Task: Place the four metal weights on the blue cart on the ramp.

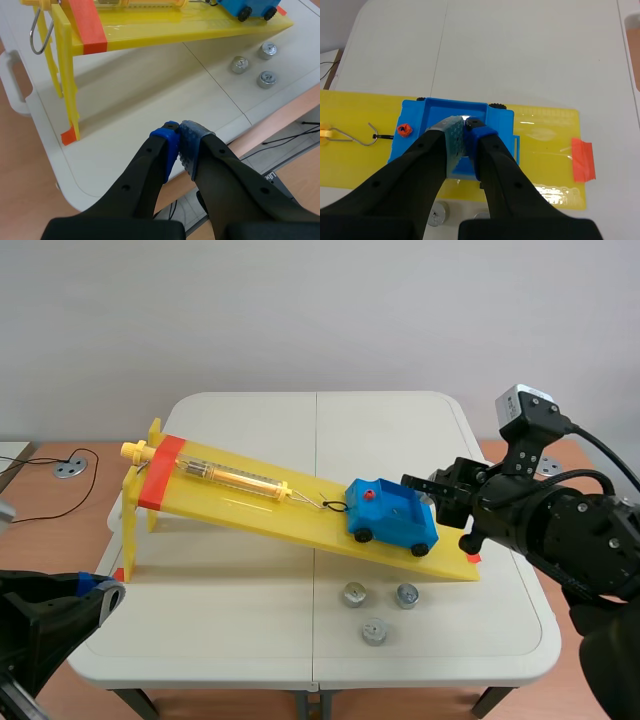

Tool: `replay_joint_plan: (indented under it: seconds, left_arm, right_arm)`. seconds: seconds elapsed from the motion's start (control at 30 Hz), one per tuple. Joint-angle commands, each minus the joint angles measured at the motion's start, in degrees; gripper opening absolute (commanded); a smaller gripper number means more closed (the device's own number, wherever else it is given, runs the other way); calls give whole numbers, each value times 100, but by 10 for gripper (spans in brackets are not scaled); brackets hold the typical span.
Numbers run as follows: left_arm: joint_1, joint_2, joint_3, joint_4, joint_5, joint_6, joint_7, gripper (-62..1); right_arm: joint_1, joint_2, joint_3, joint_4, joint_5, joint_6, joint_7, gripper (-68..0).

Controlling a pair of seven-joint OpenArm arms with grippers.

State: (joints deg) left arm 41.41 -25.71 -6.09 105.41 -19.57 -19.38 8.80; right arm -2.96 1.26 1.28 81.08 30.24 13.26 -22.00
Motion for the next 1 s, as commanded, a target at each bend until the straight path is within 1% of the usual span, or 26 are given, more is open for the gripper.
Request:
replay_joint_plan:
  seconds: [0.0, 0.1, 0.17, 0.5, 0.57, 0.63, 0.77, 0.87, 0.97]
  left_arm:
    - [33, 107, -90, 413, -317, -140, -566, -581]
    - [33, 107, -90, 413, -317, -140, -546, -581]
    - [33, 107, -90, 413, -317, -140, -525, -581]
    - [33, 107, -90, 413, -317, -140, -522, -581]
    - [33, 107, -90, 413, -317, -140, -522, -581]
    - [33, 107, -90, 413, -317, -140, -522, -581]
    - [33, 107, -90, 413, -317, -140, -525, -581]
    - [33, 107, -90, 413, -317, -140, -525, -581]
    - [33, 107, -90, 413, -317, -140, -525, -581]
  right_arm:
    - [695, -50, -96, 363, 304, 485, 796, -669]
    - [872, -133, -96, 133, 302, 577, 778, -669]
    - [951, -177, -96, 2, 304, 590, 767, -669]
    - [1233, -291, -96, -522, 291, 586, 831, -669]
    - [1270, -291, -96, -577, 219, 584, 953, -669]
    - [1307, -291, -96, -595, 131, 518, 1040, -669]
    - [1379, -293, -96, -693, 101, 455, 1060, -669]
    - [1429, -356, -94, -811, 39, 389, 1106, -669]
    - [1458, -424, -96, -907, -11, 389, 1224, -669]
